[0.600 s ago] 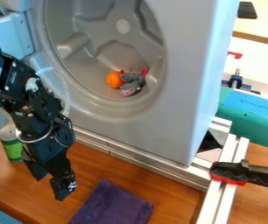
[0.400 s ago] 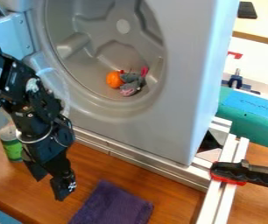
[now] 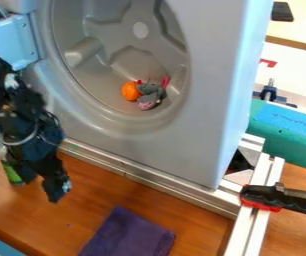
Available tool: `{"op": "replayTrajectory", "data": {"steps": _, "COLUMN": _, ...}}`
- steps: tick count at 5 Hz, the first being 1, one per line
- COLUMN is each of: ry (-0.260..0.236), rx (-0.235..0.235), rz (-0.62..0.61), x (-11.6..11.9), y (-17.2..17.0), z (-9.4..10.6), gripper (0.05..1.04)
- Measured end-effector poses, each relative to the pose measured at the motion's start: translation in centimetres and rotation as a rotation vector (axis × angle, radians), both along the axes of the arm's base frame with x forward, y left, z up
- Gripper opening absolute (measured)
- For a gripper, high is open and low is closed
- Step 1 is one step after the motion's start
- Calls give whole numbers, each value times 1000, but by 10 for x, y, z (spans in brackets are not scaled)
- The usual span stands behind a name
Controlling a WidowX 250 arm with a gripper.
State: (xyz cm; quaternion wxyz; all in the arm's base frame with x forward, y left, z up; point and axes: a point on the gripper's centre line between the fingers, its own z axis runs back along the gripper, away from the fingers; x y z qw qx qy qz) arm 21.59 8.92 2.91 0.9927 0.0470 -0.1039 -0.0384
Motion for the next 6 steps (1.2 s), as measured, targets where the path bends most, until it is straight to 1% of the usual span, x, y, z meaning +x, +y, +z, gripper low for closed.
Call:
{"op": "replayTrajectory", "data": {"steps": 1, "ry": 0, "rx": 69, "rz": 59, "x": 2, "y": 22, "z": -1, "gripper": 999}}
{"op": "replayTrajectory", "data": {"steps": 2, "ry": 58, "rx": 174, "rz": 102, "x": 3, "y": 55, "z": -24, "gripper": 999}}
{"op": "replayTrajectory", "data": {"steps": 3, "ry": 95, "rx": 257, "rz": 165, "x": 6, "y": 89, "z": -31, "gripper": 999}}
{"op": "replayTrajectory", "data": {"steps": 4, "ry": 127, "rx": 284, "rz": 239, "x": 8, "y": 116, "z": -29, "gripper": 999}}
{"op": "replayTrajectory", "data": {"steps": 5, "ry": 144, "rx": 295, "rz": 292, "x": 4, "y": 134, "z": -24, "gripper": 999}}
{"op": "replayTrajectory", "data": {"steps": 6, "ry": 148, "rx": 280, "rz": 321, "x": 1, "y": 138, "z": -25, "gripper": 999}}
